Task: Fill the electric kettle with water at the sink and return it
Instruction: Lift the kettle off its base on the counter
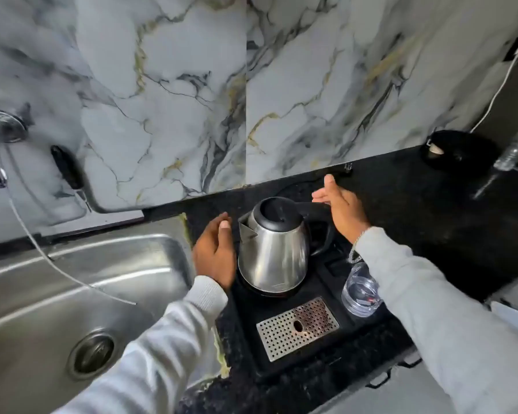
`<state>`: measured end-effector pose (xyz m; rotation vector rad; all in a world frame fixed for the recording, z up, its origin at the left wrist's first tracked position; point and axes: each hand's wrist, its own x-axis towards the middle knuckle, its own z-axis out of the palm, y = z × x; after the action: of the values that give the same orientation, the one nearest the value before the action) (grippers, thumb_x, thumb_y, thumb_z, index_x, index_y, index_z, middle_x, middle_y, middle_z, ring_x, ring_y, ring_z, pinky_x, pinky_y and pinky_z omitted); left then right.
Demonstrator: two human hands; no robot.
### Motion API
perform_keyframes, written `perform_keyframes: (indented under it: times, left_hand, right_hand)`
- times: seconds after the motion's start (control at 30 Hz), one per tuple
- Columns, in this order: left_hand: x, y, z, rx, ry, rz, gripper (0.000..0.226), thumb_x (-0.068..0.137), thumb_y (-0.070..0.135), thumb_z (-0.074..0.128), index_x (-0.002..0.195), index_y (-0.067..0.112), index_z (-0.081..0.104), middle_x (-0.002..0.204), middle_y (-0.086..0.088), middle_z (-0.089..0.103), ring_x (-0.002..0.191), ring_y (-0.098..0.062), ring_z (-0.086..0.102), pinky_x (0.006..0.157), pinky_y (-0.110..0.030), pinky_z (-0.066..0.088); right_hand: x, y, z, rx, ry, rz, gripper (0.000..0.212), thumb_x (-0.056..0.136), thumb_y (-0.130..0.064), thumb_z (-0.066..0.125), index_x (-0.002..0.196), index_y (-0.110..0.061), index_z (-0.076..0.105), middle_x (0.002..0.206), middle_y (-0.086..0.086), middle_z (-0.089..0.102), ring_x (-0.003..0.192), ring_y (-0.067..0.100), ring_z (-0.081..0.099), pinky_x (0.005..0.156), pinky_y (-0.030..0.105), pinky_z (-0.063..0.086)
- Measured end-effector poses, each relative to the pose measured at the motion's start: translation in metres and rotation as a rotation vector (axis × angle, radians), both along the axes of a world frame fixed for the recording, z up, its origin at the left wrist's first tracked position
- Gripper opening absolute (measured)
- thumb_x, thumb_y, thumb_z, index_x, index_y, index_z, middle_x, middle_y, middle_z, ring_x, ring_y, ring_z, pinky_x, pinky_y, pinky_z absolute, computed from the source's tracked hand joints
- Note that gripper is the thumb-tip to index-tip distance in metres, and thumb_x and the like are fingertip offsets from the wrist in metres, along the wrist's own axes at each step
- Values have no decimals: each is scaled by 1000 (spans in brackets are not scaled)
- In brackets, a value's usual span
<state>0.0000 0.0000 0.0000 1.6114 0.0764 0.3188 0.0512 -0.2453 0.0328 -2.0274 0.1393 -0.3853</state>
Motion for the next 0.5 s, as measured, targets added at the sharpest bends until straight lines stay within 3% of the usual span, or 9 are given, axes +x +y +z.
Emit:
perform_keyframes:
  times: [0.07,0.17,0.23,0.3,0.37,0.5]
  left_hand:
    - [-5,-15,-12,-68,65,33,49,85,49,42,114,17,65,120,-8,68,117,-21,59,106,-46,43]
    - [-14,-32,-25,-178,70,10,49,86,54,40,110,22,68,116,-1,69,116,-18,60,108,-47,41]
    - [-14,-37,-24,-257,59,0,44,85,56,39,99,29,71,111,3,69,117,-19,58,110,-48,38]
    - [-15,-41,-19,-330,42,-14,37,89,50,38,86,37,73,107,7,68,117,-18,58,112,-47,36]
    - [-16,-46,-15,-378,34,-6,42,95,39,34,80,38,72,105,6,66,116,-17,56,114,-46,33]
    - [-16,-51,-2,-402,-14,11,39,99,27,31,90,20,68,92,12,61,99,-6,52,110,-37,35]
  right_hand:
    - [7,-8,-13,295,153,9,82,85,-73,28,84,-6,74,86,13,74,85,26,69,86,36,51]
    - [12,-17,-41,517,299,125,94,79,-82,26,90,-1,72,74,17,69,72,27,65,75,38,49]
    - [11,-15,-52,575,302,184,91,80,-80,28,86,-1,72,71,18,67,68,29,63,70,36,48]
    - [11,-10,-54,620,269,204,84,85,-74,27,64,-4,68,52,15,55,52,30,49,54,33,42]
    - [12,-6,-55,714,284,166,72,87,-69,33,56,-12,64,48,11,48,46,26,41,45,30,33]
    - [14,-3,-45,891,230,192,65,92,-56,37,44,-15,54,35,0,46,30,14,41,34,22,29]
